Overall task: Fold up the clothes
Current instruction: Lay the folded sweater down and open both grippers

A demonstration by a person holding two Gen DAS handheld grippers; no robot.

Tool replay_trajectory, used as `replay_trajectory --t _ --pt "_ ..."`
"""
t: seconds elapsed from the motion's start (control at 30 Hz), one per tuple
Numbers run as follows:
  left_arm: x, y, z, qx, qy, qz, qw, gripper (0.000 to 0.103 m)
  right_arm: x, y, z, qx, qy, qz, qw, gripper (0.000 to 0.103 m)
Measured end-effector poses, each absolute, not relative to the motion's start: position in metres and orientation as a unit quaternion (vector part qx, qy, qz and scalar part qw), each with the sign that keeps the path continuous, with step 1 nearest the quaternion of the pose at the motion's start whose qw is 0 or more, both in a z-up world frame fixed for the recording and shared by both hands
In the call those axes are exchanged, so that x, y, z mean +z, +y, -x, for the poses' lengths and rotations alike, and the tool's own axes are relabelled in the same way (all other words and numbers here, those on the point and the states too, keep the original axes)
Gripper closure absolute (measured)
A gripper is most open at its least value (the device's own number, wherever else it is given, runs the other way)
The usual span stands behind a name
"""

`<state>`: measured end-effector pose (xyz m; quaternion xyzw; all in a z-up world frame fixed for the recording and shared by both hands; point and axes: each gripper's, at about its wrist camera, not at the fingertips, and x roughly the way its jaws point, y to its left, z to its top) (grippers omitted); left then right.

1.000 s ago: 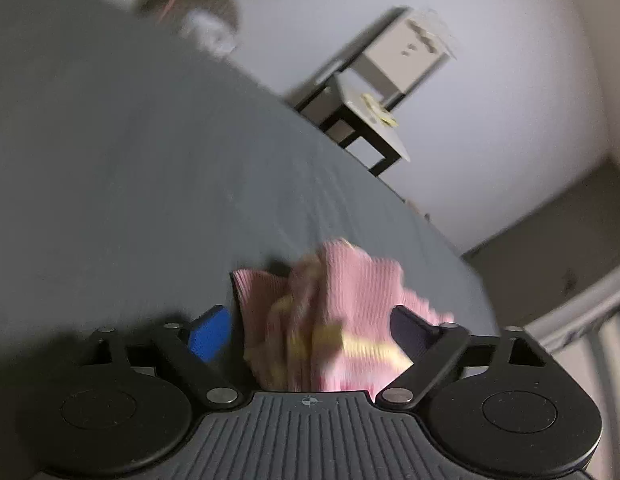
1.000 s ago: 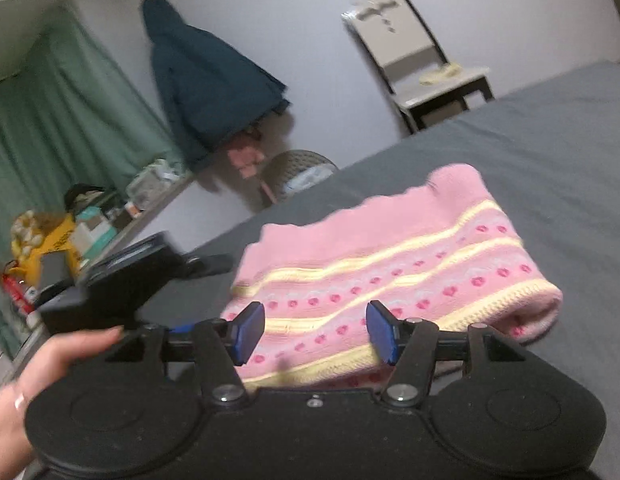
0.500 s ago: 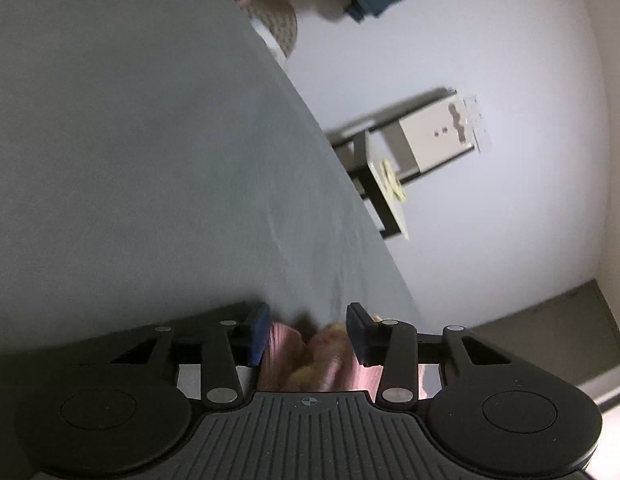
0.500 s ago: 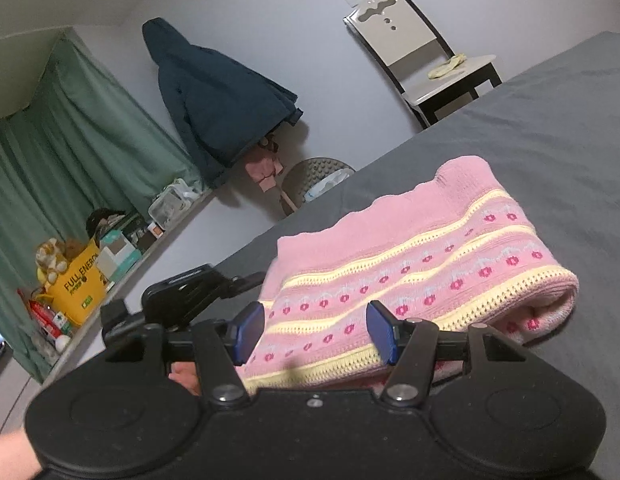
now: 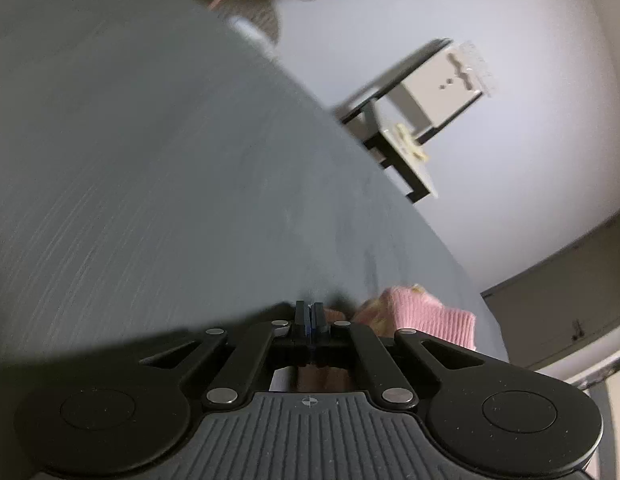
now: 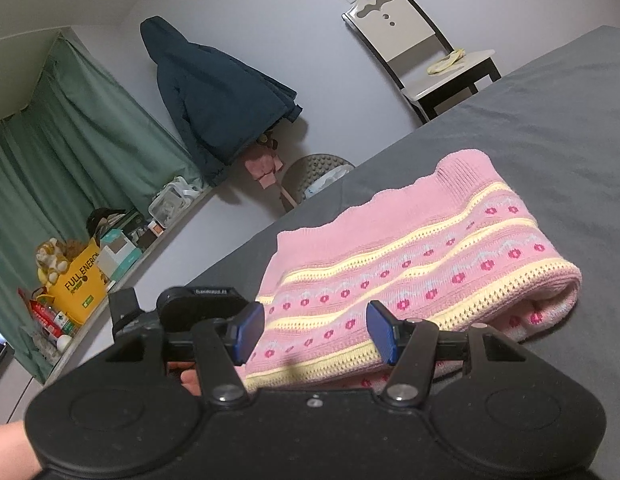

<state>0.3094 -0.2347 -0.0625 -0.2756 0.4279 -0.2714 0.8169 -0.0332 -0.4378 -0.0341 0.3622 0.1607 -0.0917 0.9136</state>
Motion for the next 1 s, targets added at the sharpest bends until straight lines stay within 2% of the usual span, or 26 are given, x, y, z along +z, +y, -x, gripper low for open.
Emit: replay_trajectory --t 0.27,0.4,0.47,0.5,0.53,0.57,0.6,0.63,0.8,0.9,1.0 --pt "-0.047 -0.246 -0.355 -0.279 0.427 0.213 0.833 0.103 -0.037 -0.439 0.03 -0.093 0.162 -0.358 0.915 0.047" --pt "-0.052 -0.241 -0.357 -0.274 0.442 0.242 0.819 0.103 -0.04 -0.441 0.03 -0.097 0.167 -0.36 0.913 0.047" --pt "-0.049 -0.237 -0.352 -0.27 0.447 0.241 0.818 0.099 -0.038 -0.441 0.032 -0.103 0.163 -0.357 0.914 0.047" --pt "-0.045 -0.234 -0.348 -0.271 0.446 0.236 0.82 0.092 -0.037 -0.44 0.034 -0.108 0.161 -0.354 0.915 0.047" --pt "-0.041 -0.23 -0.341 -0.272 0.442 0.229 0.824 0.072 -0.035 -0.439 0.036 -0.115 0.157 -0.347 0.917 0.047" --pt "-0.035 -0.226 -0.334 -0.277 0.433 0.22 0.829 0.057 -0.032 -0.438 0.038 -0.123 0.153 -0.341 0.919 0.047" --pt "-0.027 -0.223 -0.323 -0.282 0.418 0.206 0.839 0.027 -0.029 -0.436 0.039 -0.138 0.15 -0.327 0.923 0.044" --pt "-0.019 -0.219 -0.31 -0.285 0.402 0.191 0.849 0.012 -0.026 -0.434 0.041 -0.153 0.147 -0.314 0.925 0.04" --pt "0.014 -0.208 -0.222 -0.325 0.318 0.089 0.886 0.011 -0.023 -0.432 0.039 -0.243 0.18 -0.247 0.92 0.037" --pt "0.018 -0.218 -0.174 -0.357 0.271 0.035 0.893 0.011 -0.038 -0.445 0.034 -0.248 0.222 -0.287 0.898 0.037" --pt "0.021 -0.222 -0.138 -0.36 0.252 0.0 0.898 0.012 -0.042 -0.45 0.038 -0.242 0.226 -0.312 0.89 0.037"
